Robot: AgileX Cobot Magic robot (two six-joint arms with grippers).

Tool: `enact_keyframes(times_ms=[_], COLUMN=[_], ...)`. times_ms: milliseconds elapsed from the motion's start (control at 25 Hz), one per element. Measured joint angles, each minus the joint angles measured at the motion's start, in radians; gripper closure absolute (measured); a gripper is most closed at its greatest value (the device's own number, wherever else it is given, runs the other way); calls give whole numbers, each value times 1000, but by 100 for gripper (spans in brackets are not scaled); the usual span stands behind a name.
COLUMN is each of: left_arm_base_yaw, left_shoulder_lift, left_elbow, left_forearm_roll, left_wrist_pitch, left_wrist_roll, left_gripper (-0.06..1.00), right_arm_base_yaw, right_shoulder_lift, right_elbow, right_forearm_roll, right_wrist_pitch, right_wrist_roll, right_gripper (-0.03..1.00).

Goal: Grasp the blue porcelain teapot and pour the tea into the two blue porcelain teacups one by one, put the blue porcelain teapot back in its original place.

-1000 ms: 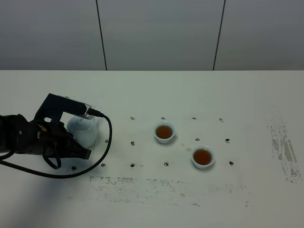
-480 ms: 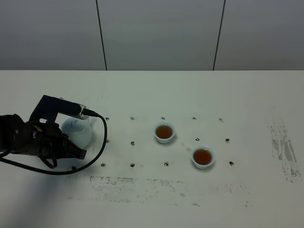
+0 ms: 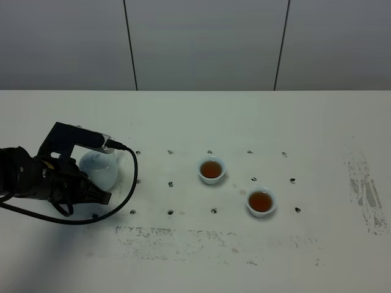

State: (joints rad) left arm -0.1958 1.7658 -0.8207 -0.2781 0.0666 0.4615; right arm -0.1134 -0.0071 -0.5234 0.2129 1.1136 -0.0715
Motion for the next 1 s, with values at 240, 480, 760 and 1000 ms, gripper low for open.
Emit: enact_keyframes(times_ms=[240,480,760,1000], left_arm_base_yaw=[0,0,0,0], left_shoulder_lift=[0,0,0,0], left_elbow=[0,0,0,0], left_forearm_roll=[0,0,0,0], left_wrist_pitch=[1,0,13,21], left_wrist_roll=[0,0,0,0], left_gripper=[80,68,59,58], right_arm_base_yaw=[0,0,0,0], right_shoulder_lift=[0,0,0,0], right_elbow=[0,0,0,0], right_forearm_roll=[0,0,0,0], right_wrist_pitch=[0,0,0,0], right_wrist_roll=[0,0,0,0], right_gripper=[69,69,69,69])
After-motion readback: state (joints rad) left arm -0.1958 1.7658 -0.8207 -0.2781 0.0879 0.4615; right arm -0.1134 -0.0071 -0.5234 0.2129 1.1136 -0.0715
